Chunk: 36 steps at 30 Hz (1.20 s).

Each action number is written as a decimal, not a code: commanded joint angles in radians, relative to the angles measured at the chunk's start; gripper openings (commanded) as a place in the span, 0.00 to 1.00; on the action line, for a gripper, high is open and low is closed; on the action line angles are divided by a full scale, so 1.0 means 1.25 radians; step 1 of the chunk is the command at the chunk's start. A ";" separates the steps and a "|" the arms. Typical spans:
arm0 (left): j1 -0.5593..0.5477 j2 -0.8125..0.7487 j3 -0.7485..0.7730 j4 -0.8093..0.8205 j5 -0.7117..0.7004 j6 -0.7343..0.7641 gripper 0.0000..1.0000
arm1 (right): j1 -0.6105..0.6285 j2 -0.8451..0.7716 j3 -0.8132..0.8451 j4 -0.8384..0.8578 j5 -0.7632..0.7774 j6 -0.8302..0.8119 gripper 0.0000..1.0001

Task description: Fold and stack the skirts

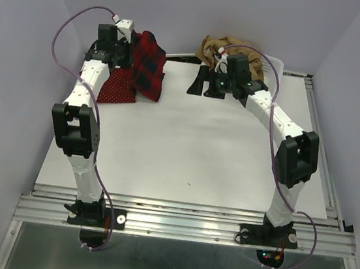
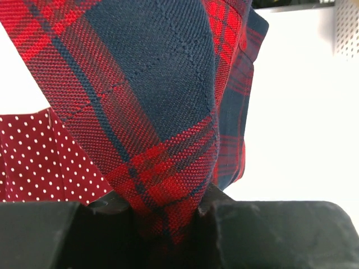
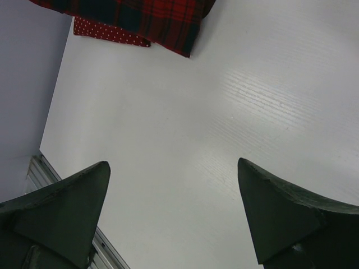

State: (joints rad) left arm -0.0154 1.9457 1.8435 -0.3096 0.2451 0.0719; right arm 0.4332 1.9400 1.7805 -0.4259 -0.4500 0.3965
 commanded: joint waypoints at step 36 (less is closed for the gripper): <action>0.304 0.106 -0.196 0.163 0.039 0.009 0.32 | 0.001 0.019 -0.024 0.019 -0.029 -0.007 1.00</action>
State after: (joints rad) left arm 0.3771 2.0914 1.5879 -0.1307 0.4126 0.0193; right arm 0.4332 1.9724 1.7638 -0.4263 -0.4721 0.3985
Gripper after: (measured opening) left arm 0.299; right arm 0.999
